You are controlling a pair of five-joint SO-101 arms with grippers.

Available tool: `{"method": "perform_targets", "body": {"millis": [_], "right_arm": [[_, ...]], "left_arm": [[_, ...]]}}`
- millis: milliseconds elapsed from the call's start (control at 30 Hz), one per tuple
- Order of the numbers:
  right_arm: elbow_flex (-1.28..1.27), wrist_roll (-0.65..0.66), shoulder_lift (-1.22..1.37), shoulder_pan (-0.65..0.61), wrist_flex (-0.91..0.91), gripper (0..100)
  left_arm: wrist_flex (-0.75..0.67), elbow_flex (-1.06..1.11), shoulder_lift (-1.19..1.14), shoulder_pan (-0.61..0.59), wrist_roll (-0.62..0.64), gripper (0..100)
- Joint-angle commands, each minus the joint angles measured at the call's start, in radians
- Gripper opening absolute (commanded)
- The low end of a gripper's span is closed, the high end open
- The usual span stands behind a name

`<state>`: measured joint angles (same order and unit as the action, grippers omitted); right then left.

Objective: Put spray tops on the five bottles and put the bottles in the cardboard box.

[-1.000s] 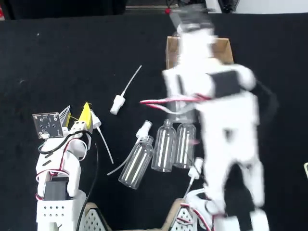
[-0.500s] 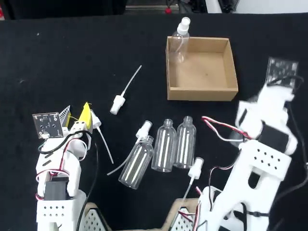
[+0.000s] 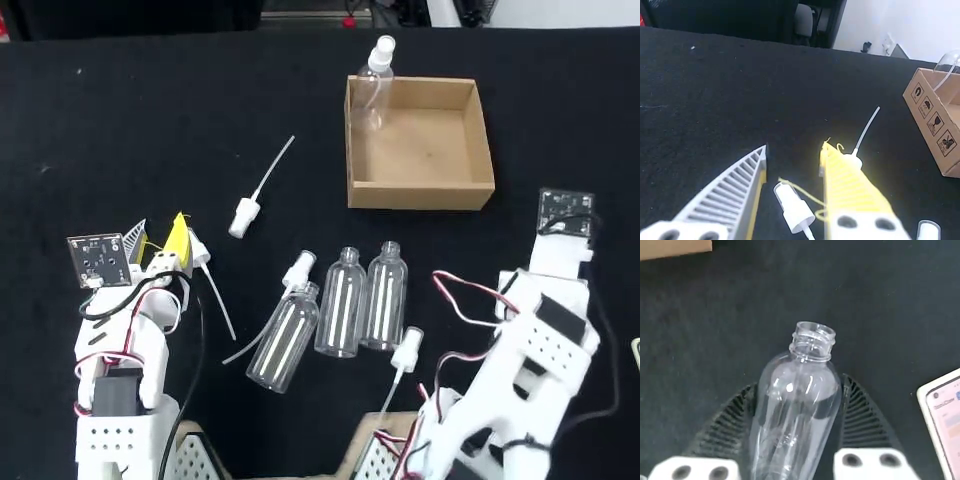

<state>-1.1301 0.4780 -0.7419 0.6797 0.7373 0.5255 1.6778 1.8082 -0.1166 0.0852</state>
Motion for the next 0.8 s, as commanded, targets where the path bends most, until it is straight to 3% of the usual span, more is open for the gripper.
{"method": "perform_targets", "body": {"millis": [0, 200, 633, 767], "right_arm": [[0.104, 0.011, 0.174, 0.015, 0.012, 10.6], [0.420, 0.009, 0.504, 0.021, 0.284, 23.5], [1.004, -0.046, 0.897, 0.015, 0.756, 24.0], [1.133, -0.095, 1.021, 0.015, 0.841, 33.5]], "left_arm": [[-0.017, 0.022, 0.000, -0.004, -0.008, 17], [-0.017, 0.022, 0.000, -0.007, -0.006, 17], [-0.017, 0.022, 0.000, -0.004, -0.006, 17], [-0.017, 0.022, 0.000, -0.004, -0.006, 17]]}}
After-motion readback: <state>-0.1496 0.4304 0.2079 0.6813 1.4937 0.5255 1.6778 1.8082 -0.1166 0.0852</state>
